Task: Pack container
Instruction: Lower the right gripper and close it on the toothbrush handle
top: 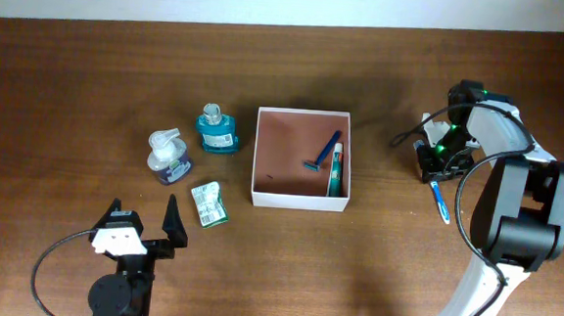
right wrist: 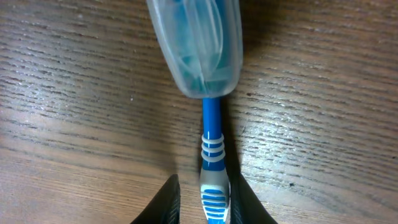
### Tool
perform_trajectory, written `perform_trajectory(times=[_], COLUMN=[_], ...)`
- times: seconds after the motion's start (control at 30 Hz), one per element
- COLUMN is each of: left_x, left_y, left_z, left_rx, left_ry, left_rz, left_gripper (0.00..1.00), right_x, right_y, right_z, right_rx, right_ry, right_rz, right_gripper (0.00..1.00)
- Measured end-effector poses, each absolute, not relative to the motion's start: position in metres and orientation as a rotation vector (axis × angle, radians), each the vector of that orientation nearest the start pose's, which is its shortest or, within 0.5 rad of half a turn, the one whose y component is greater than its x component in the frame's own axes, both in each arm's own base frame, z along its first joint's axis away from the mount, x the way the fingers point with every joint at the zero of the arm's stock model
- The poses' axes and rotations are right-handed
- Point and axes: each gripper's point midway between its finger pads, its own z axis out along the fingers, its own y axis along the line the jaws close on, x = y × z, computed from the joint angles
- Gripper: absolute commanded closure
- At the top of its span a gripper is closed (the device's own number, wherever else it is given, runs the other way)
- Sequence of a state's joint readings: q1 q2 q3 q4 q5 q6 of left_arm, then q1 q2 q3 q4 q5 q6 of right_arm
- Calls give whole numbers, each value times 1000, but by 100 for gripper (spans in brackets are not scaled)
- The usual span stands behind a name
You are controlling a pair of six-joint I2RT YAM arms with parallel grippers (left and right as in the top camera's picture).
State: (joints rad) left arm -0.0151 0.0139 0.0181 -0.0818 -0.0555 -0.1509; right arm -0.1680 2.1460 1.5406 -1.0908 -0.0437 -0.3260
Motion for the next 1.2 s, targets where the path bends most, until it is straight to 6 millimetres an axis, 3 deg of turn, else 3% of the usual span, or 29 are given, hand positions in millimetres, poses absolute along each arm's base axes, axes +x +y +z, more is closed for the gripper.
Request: perform_trajectory(times=[0.27, 1.2], left_x=[246, 246], left_y=[6, 6], left_z=[159, 159], left_rx=[-154, -154], left_ry=[1642, 1642], left_rz=[-81, -81], left_gripper=[1, 1], right_x=[370, 369], right_y=[-55, -54], right_z=[1, 1], right_rx=[-184, 582], right_ry=[3227, 3197], right_rz=[107, 75], right_gripper=[79, 79])
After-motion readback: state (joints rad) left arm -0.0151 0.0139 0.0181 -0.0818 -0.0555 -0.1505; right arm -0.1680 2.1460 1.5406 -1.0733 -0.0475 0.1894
